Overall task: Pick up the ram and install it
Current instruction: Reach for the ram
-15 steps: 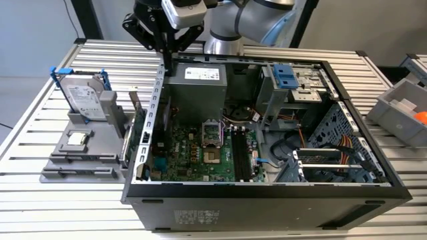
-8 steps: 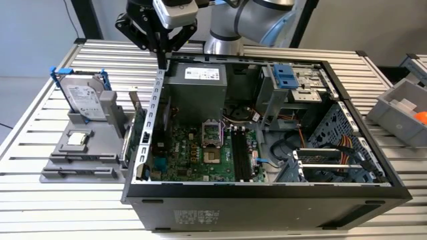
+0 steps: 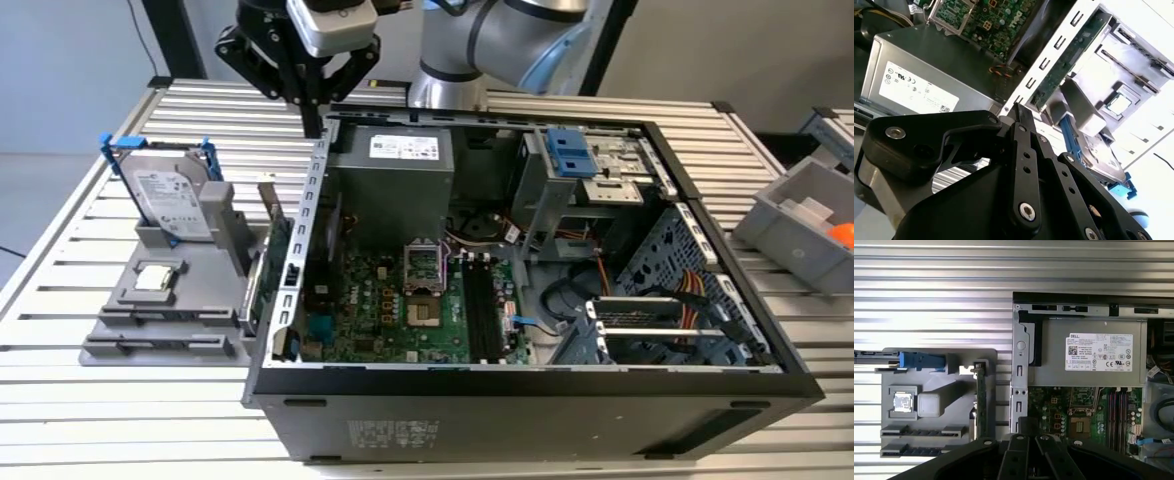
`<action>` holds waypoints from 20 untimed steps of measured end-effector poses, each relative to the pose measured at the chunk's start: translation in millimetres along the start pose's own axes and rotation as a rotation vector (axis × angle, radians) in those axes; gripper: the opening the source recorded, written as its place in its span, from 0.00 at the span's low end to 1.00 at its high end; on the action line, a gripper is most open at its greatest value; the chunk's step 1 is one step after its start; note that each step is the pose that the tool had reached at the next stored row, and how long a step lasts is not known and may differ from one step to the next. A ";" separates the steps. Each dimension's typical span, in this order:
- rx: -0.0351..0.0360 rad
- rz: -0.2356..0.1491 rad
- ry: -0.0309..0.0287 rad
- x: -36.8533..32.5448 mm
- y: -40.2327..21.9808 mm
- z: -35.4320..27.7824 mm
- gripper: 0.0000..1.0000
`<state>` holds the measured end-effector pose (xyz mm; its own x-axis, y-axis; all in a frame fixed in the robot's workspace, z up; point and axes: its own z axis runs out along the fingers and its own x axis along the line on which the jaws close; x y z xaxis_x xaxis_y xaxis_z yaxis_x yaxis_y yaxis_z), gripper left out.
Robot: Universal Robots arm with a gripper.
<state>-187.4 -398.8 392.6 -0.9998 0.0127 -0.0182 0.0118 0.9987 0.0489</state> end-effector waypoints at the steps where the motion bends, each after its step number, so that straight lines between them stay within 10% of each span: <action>1: 0.0000 0.000 0.0001 1.3 0.0 0.0 0.00; 20: 0.0000 -0.001 0.0001 26.1 -0.3 -0.5 0.00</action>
<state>-213.6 -398.8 392.6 -0.9998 0.0114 -0.0181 0.0105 0.9988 0.0488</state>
